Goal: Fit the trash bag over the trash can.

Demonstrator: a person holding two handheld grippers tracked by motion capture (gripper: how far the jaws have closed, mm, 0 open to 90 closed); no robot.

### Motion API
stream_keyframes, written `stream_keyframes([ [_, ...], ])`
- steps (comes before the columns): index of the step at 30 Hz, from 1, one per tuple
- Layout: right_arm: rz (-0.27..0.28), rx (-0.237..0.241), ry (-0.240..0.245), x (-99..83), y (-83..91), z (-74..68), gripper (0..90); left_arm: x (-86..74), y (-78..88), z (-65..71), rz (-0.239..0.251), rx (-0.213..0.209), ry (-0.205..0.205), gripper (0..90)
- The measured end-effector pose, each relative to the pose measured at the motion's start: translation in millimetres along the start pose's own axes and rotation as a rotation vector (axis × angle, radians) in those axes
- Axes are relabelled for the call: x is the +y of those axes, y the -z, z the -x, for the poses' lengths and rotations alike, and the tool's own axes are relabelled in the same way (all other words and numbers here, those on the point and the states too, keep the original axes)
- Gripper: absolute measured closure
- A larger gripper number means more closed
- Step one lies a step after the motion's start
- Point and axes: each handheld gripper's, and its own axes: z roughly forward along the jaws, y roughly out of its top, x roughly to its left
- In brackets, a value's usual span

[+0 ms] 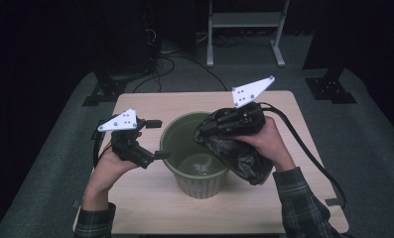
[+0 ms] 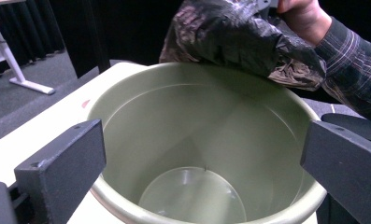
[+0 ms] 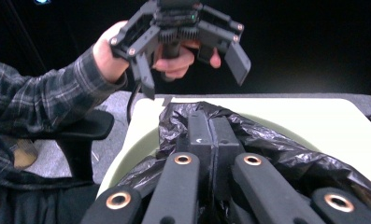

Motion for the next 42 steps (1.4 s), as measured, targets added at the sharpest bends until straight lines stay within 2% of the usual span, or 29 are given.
stream_keyframes([
  [3, 0.019, 0.026, -0.001, 8.6, -7.4, 5.0, 89.8, 0.1, 0.1, -0.1, -0.003, -0.002, -0.003, 0.0],
  [10, 0.020, 0.061, 0.013, 31.2, -30.1, 9.6, 89.8, 0.5, 7.3, -1.1, 0.009, 0.008, -0.004, 0.0],
  [14, 0.017, 0.078, 0.019, 42.5, -46.5, 9.6, 89.7, 0.6, 17.0, -1.9, 0.025, 0.029, -0.005, 0.0],
  [20, 0.016, 0.078, 0.029, 58.2, -70.7, 8.0, 89.7, -2.4, 34.7, -5.6, 0.031, 0.046, -0.005, 0.0],
  [28, 0.014, 0.093, 0.028, 68.5, -94.6, 6.4, 89.7, -5.8, 52.0, -9.1, 0.041, 0.062, -0.003, 0.0],
  [33, 0.032, 0.091, 0.023, 70.4, -97.9, 8.1, 89.7, -6.3, 55.7, -9.2, 0.047, 0.067, -0.002, 0.0],
  [39, -0.005, 0.069, 0.021, 65.8, -94.5, 9.0, 89.5, -5.9, 52.9, -8.9, 0.038, 0.059, -0.008, 0.0],
  [42, 0.002, 0.050, 0.011, 58.9, -87.3, 10.6, 89.4, -5.3, 51.2, -8.1, 0.035, 0.057, -0.011, 0.0],
])
